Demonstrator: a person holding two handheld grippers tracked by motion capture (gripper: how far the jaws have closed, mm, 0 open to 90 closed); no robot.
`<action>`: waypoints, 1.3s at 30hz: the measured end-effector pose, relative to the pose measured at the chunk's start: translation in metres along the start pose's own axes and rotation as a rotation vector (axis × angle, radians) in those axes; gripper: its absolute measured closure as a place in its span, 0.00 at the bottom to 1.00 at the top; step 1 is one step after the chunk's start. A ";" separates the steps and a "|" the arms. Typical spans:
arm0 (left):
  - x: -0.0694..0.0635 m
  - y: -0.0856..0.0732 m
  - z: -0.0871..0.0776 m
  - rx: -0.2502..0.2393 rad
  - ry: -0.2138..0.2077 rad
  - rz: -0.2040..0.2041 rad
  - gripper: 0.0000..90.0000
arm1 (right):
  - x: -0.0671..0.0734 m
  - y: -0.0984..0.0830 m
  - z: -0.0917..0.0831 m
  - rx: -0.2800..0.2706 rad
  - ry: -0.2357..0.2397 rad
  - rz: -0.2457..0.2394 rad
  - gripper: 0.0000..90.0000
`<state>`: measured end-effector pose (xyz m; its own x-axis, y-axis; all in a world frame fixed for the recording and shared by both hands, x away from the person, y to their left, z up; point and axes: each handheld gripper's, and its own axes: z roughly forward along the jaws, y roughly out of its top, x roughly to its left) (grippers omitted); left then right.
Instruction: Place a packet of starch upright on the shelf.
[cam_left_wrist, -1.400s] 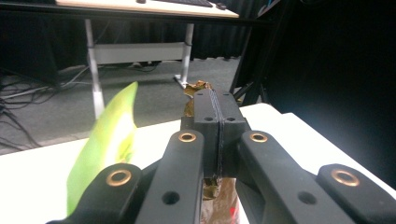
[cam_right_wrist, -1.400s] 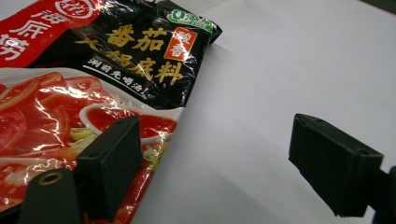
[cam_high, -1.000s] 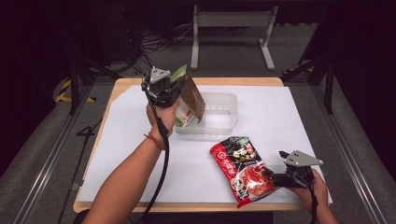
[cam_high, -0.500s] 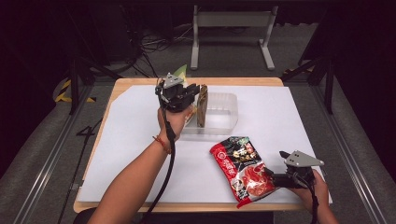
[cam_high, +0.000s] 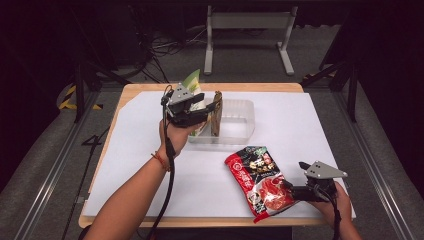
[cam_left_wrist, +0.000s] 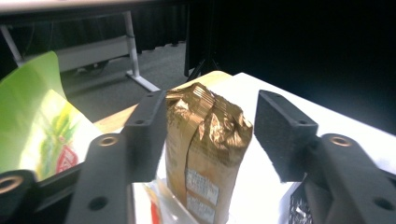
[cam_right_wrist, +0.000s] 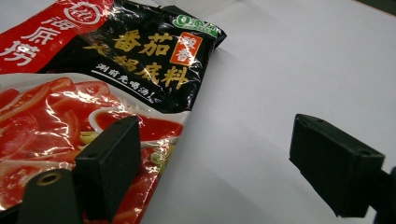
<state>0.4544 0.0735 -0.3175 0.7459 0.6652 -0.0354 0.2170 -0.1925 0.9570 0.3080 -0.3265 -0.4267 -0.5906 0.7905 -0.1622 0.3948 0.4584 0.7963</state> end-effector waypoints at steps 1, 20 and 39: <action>0.000 0.000 -0.001 0.004 -0.007 0.016 0.45 | 0.000 0.000 0.000 0.000 0.001 0.000 0.19; 0.010 -0.045 -0.042 0.165 -0.089 0.154 0.25 | -0.004 0.002 -0.001 0.000 0.069 0.030 0.23; 0.028 -0.107 -0.081 0.276 -0.081 0.193 0.19 | -0.008 -0.004 -0.007 0.031 0.096 0.011 0.56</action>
<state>0.4010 0.1716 -0.3979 0.8348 0.5403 0.1057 0.2207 -0.5043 0.8348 0.3068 -0.3372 -0.4244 -0.6502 0.7536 -0.0962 0.4221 0.4637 0.7790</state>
